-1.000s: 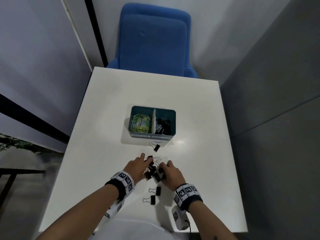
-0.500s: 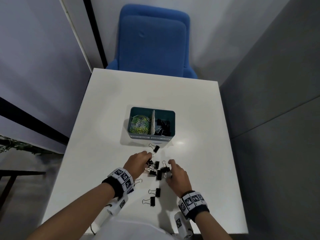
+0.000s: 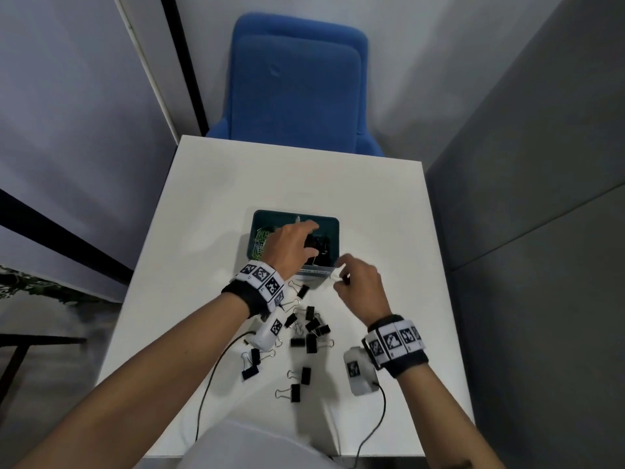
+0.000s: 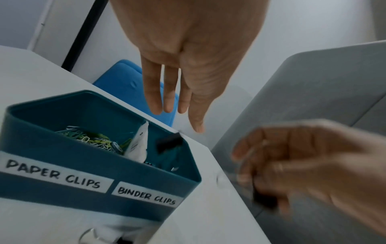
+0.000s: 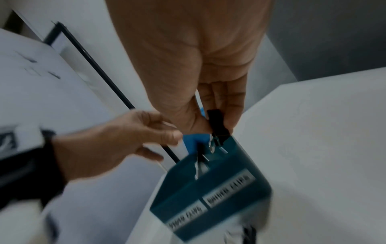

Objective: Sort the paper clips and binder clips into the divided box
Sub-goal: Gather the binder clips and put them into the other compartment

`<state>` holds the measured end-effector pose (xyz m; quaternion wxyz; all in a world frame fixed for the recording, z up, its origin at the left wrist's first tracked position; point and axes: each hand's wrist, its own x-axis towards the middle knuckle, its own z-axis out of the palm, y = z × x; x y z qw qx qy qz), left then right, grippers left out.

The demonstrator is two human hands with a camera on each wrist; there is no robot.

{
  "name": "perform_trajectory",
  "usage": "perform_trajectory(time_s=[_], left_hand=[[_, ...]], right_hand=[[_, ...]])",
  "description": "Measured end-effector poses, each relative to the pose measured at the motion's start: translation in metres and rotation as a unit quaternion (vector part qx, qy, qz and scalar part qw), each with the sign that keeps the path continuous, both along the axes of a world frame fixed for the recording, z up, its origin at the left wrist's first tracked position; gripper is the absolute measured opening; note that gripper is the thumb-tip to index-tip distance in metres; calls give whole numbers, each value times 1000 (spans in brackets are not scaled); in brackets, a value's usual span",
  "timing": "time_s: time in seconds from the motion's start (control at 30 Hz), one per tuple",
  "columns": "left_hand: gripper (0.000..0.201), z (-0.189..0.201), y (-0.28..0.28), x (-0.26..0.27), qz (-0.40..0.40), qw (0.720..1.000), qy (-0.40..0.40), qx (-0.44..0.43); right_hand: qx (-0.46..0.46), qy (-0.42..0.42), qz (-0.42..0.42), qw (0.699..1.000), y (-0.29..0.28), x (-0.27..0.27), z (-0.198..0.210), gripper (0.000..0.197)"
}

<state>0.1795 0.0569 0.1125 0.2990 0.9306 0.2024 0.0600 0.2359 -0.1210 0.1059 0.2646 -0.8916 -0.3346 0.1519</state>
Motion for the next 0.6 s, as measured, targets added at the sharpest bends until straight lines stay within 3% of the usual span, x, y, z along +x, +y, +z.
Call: perform_trajectory(time_s=[0.13, 0.23, 0.33, 0.43, 0.5, 0.6], left_hand=[[22, -22, -5, -32, -6, 1000, 13, 11], [21, -45, -3, -72, -46, 997, 66, 9], [47, -71, 2, -113, -103, 973, 205, 33], [96, -95, 3, -147, -142, 934, 326, 37], [119, -106, 0, -163, -154, 918, 364, 37], [132, -118, -3, -175, -160, 914, 368, 55]], right_hand=[[76, -40, 1, 996, 31, 25, 16, 31], [96, -34, -12, 995, 38, 28, 17, 32], [83, -21, 5, 996, 30, 13, 4, 26], [-10, -2, 82, 997, 12, -13, -24, 31], [-133, 34, 146, 980, -1, -28, -47, 54], [-288, 104, 195, 932, -17, -45, -82, 103]])
